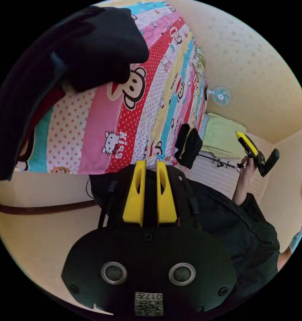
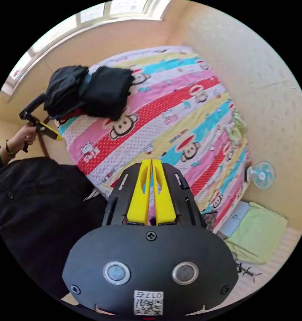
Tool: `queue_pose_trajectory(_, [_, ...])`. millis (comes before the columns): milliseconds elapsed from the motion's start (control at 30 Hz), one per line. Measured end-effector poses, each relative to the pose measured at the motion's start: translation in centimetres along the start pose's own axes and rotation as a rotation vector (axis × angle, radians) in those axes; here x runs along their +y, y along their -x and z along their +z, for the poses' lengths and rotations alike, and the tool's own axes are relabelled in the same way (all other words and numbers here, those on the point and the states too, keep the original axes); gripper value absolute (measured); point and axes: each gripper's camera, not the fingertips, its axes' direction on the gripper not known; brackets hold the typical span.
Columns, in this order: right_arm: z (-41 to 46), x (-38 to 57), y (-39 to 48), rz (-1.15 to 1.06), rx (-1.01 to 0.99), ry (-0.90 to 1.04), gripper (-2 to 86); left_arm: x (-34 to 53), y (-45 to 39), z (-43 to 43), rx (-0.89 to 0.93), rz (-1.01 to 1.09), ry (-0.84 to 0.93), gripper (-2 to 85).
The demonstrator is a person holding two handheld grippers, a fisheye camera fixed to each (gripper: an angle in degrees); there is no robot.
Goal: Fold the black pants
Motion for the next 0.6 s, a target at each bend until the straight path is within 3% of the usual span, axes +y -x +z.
queue_pose_trajectory(200, [-16.8, 15.8, -9.5, 0.512, 0.024, -0.465, 0.4, -5.7, -9.9, 3.3, -0.037, 0.202, 0.016, 5.4])
queue_pose_trajectory(367, [-18.4, 33.9, -15.0, 0.749, -0.014, -0.803, 0.6, -5.6, -13.9, 11.3, -0.031, 0.216, 0.094, 5.3])
queue_pose_trajectory(533, [-19.4, 46.7, -19.3, 0.82, 0.119, -0.844, 1.2, -3.3, -15.4, 18.8, -0.03, 0.177, 0.165, 5.3])
queue_pose_trajectory(600, [-19.8, 53.4, -21.5, 0.944, 0.176, -1.004, 2.1, -3.0, -16.0, 21.1, -0.045, 0.166, 0.174, 5.3])
